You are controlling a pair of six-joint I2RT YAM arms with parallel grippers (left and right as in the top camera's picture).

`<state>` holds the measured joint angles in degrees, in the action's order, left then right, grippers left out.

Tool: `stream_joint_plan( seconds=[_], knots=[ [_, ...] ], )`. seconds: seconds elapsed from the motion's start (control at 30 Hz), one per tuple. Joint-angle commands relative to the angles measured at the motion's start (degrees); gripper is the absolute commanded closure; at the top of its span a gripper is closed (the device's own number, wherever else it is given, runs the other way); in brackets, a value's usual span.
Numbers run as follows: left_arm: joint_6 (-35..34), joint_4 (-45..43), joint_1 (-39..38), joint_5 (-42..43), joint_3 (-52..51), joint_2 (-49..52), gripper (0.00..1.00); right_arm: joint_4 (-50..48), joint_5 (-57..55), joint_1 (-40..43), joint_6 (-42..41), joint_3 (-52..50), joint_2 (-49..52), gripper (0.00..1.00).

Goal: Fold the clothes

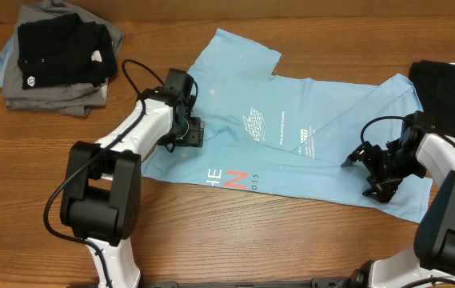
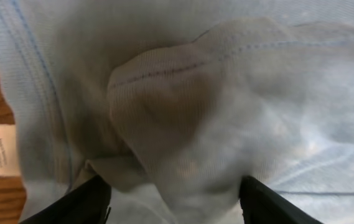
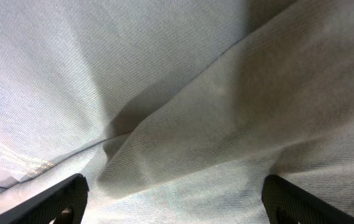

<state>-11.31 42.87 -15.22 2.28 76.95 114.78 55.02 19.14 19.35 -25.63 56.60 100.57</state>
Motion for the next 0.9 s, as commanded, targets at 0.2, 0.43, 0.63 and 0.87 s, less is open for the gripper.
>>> stream_joint_plan(
  seconds=[0.2, 0.43, 0.63, 0.87],
  knots=[
    [2.4, -1.6, 0.3, -1.8, 0.1, 0.8, 0.57, -0.3, 0.1, -0.1, 0.4, 1.2, 0.4, 0.06],
    [2.3, -2.2, 0.3, -5.8, 0.1, 0.8, 0.83, -0.3, 0.0, -0.1, 0.4, 1.2, 0.4, 0.06],
    [2.3, -6.3, 0.3, -6.0, 0.1, 0.8, 0.96, -0.4, 0.0, -0.1, 0.5, 1.2, 0.4, 0.06],
    [2.3, -12.6, 0.3, -7.8, 0.1, 0.8, 0.94, -0.2, -0.7, -0.1, 0.6, 1.2, 0.4, 0.05]
  ],
)
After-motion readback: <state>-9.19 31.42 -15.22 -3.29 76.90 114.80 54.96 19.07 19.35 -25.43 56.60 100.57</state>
